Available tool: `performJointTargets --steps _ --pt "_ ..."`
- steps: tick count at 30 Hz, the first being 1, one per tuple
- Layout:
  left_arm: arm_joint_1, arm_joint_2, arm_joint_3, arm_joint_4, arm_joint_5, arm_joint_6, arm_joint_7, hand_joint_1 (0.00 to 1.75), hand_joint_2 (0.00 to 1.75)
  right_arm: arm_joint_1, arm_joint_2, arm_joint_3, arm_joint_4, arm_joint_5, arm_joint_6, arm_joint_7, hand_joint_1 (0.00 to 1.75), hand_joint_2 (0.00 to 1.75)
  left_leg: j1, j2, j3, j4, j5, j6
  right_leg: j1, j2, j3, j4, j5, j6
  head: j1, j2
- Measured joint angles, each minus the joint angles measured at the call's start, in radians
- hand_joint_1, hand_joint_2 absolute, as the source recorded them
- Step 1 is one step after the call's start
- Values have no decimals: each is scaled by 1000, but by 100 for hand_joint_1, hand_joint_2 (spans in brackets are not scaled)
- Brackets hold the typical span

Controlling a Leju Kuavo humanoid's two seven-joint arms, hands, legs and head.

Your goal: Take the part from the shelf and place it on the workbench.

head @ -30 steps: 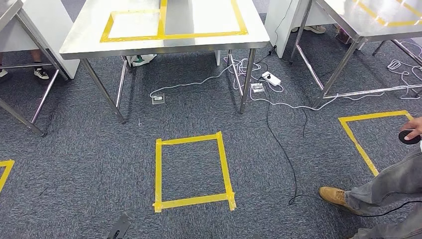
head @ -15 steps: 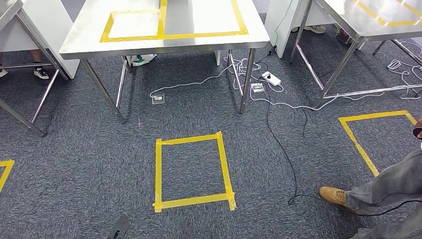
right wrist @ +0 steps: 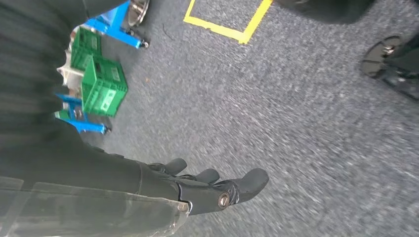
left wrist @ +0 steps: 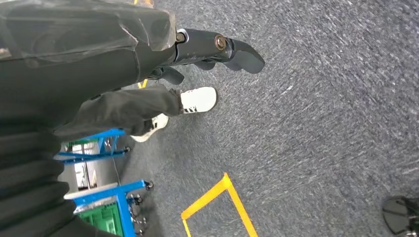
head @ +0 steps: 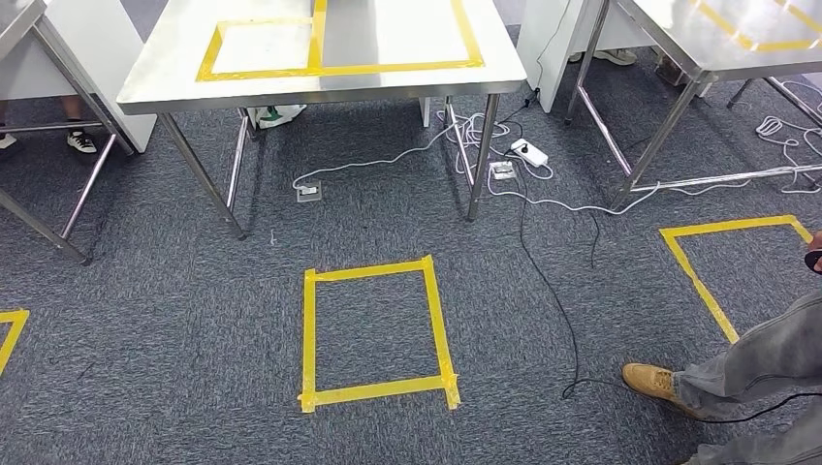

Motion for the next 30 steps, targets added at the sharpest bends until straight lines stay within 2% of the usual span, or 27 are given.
performJointTargets --steps 1,12,20,26,30 --pt "0 2 -3 0 -2 0 -2 0 175 2 -1 0 2 -2 1 -2 0 175 0 0 -1 0 0 0 0 0 0 0 0 0 0 0" --pt "-9 8 -43 0 -13 -2 -13 0 175 3 -3 0 4 -6 33 -8 0 175 0 1 0 0 2 0 0 1 -1 0 1 0 0 0" --pt "-10 5 -66 -8 -2 52 -70 0 175 7 -5 -9 4 -15 37 -15 0 175 0 1 0 0 2 0 0 1 -1 0 1 0 0 0" --pt "-12 6 -106 -8 -43 12 -35 0 175 6 -9 39 4 106 79 -1 0 175 0 0 0 0 2 0 0 1 -1 0 1 0 0 0" --pt "-15 8 -132 -8 -35 -8 -34 0 175 7 -12 68 4 125 76 1 0 175 0 1 -1 0 2 0 0 1 -1 0 1 0 0 0"
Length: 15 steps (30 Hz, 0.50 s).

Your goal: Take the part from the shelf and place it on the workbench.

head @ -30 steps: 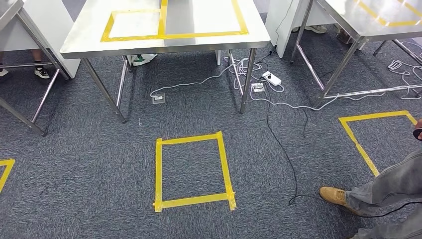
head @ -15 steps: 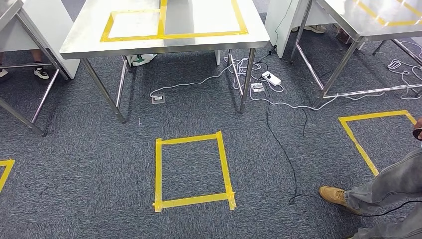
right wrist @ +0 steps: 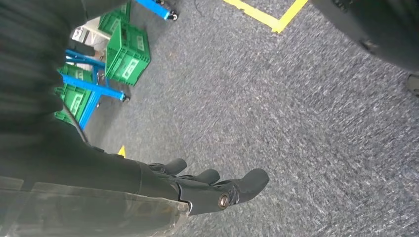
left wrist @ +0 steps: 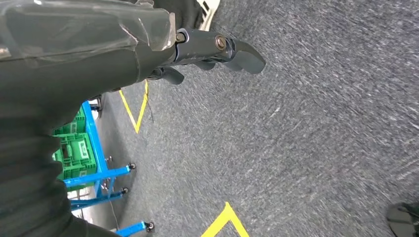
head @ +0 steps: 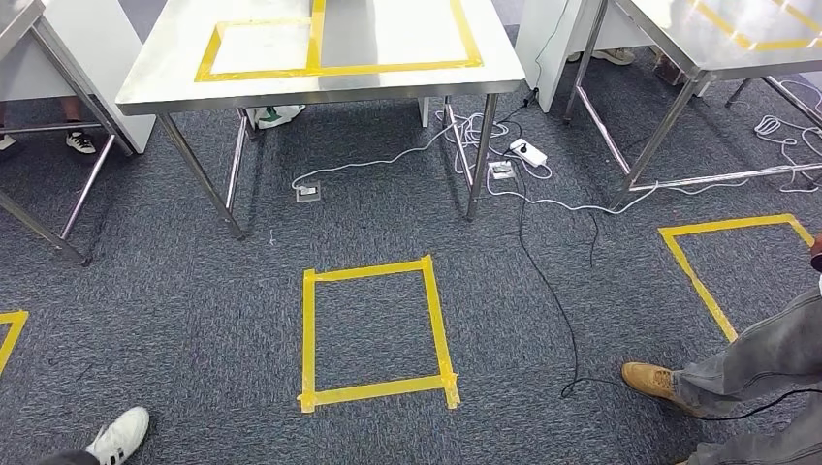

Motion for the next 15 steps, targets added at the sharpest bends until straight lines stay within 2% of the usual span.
performJointTargets --steps 10,15 --pt "0 0 -20 0 12 -4 -29 0 175 1 -1 26 0 9 -17 -17 0 175 0 0 0 0 0 0 0 0 0 0 0 0 0 0" --pt "0 2 -41 0 8 -2 -71 0 175 3 -2 30 0 11 -4 -41 0 175 0 0 0 0 0 0 0 0 0 0 0 0 0 0"
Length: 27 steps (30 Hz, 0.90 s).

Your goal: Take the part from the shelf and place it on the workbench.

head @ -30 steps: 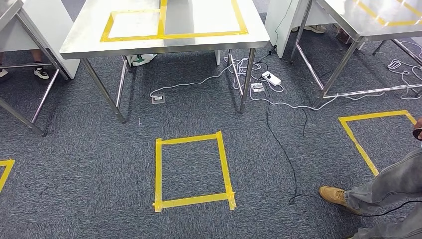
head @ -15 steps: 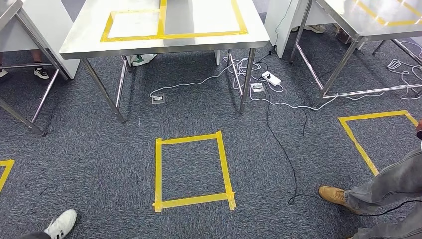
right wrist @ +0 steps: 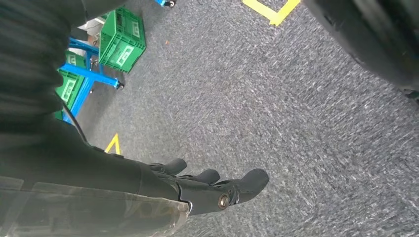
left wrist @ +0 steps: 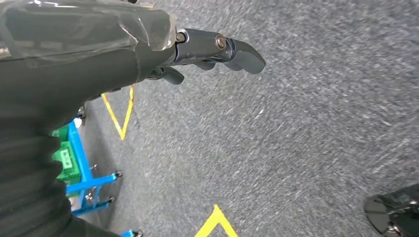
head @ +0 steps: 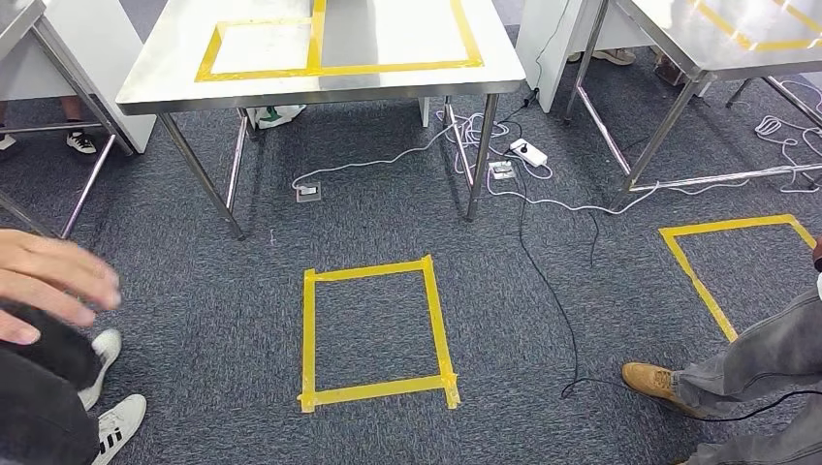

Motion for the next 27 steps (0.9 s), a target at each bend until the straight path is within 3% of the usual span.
performJointTargets --steps 9,13,17,19,21,23,27 --pt "0 0 -40 -6 8 27 -45 0 175 10 1 -1 0 -24 16 12 0 175 0 0 0 0 0 0 0 0 0 0 0 0 0 0" --pt "0 0 -42 -6 43 -8 -64 0 175 10 1 -1 0 -22 44 2 0 0 0 0 0 0 0 0 0 0 0 0 0 0 0 0" --pt "0 0 -42 -6 63 -31 -82 0 175 10 1 -1 0 -20 55 -4 0 175 0 0 0 0 0 0 0 0 0 0 0 0 0 0" --pt "0 0 -43 -6 72 -30 -82 0 87 10 2 -2 0 -23 45 1 0 175 0 0 0 0 0 0 0 0 0 0 0 0 0 0" --pt "0 -2 -43 -6 88 -23 -83 0 0 10 3 -4 0 -32 28 5 0 87 0 0 0 0 0 0 0 0 0 0 0 0 0 0" --pt "0 -8 -43 -7 108 -5 -85 0 0 10 5 -9 0 -43 13 6 0 0 0 0 0 0 0 0 0 0 0 0 0 0 0 0" --pt "1 -20 -43 -8 128 26 -86 0 0 11 6 -20 0 -58 3 0 0 0 0 0 0 0 0 0 0 0 0 0 0 0 0 0"
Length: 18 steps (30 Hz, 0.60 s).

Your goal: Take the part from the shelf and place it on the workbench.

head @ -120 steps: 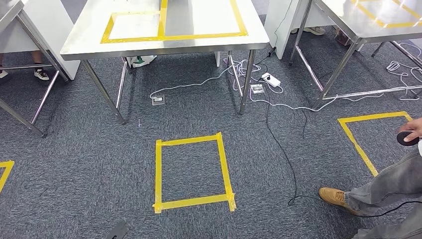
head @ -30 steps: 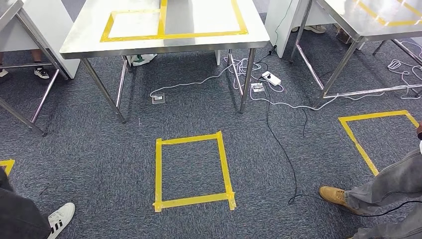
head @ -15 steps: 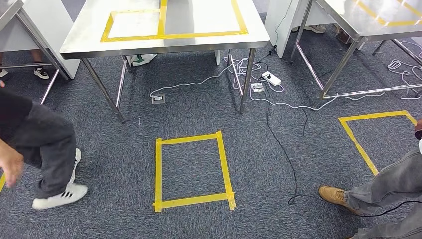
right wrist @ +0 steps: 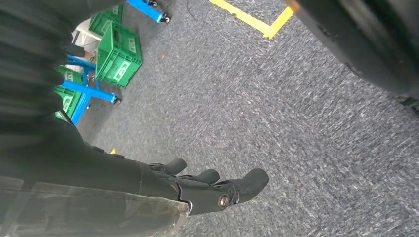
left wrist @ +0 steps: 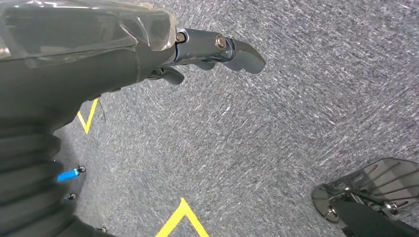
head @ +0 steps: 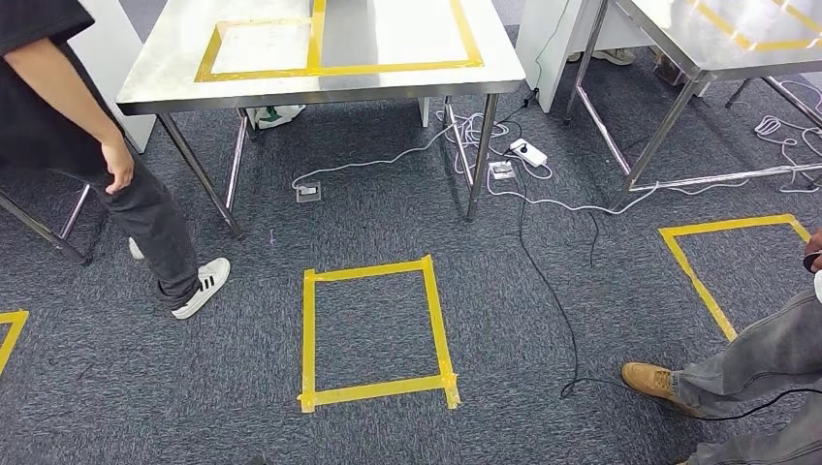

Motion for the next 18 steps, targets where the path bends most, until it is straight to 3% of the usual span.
performJointTargets --steps 18 --pt "3 -7 -29 -1 23 18 -3 0 0 4 0 -37 0 -10 -4 -25 0 0 0 0 0 0 0 0 0 0 0 0 0 0 0 0"
